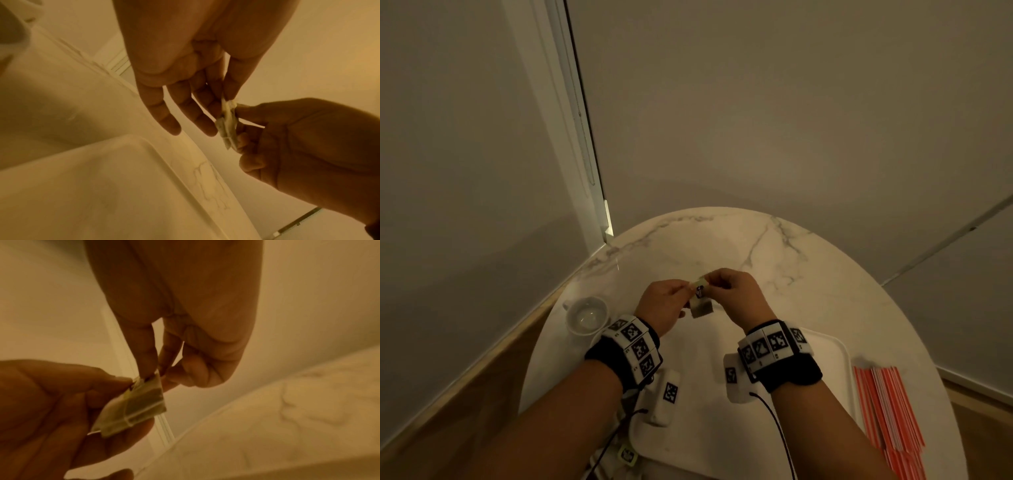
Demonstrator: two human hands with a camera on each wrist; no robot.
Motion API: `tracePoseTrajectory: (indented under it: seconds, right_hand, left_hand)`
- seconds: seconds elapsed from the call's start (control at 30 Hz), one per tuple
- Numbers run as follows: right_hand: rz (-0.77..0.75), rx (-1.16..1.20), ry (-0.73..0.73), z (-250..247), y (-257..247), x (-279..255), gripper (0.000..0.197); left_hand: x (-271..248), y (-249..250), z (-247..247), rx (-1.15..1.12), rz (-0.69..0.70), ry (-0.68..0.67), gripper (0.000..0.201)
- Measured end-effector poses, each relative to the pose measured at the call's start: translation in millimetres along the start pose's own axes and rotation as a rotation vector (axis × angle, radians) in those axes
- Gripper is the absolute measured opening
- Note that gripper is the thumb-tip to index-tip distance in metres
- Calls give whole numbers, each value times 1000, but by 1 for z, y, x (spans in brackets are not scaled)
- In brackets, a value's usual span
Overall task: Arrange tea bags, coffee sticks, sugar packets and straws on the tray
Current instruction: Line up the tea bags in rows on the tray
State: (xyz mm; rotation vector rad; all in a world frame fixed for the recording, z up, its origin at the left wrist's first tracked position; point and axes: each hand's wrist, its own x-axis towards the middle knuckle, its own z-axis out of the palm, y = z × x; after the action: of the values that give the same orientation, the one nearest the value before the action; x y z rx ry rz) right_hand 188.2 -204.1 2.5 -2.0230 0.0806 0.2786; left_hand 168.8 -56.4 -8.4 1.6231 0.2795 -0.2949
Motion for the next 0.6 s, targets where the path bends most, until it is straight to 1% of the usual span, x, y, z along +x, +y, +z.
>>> tracePoseTrajectory:
  seconds: [0.07,0.1,0.17,0.27,0.33,0.4,0.47,0.6]
  right_hand:
    - [94,83,-7,3,7,5,8]
    - [150,119,14,7,12,8,9]
    - [266,170,62,20,26,15,16]
    - [365,190,98,40,44,25,22]
    - [374,151,138,50,50,29,21]
    - [361,83,195,57,52,32,17]
    - [355,39,239,62,52,35,16]
    - [314,-43,269,67,54,35,14]
  left_hand:
    - [3,-6,1,34,-48,14,13]
    - [5,-10,2,50,-84,29,13]
    - [6,-19,6,104,-164,63,21]
    - [3,-31,10,250,-238,39,30]
    - [-2,-37,11,336,-243,-24,34]
    - [-5,-39,12,432,-210,-73,38]
    - [-7,-38,13,480,-177,-87,43]
    - [-9,-30,14,493,-148,-95,46]
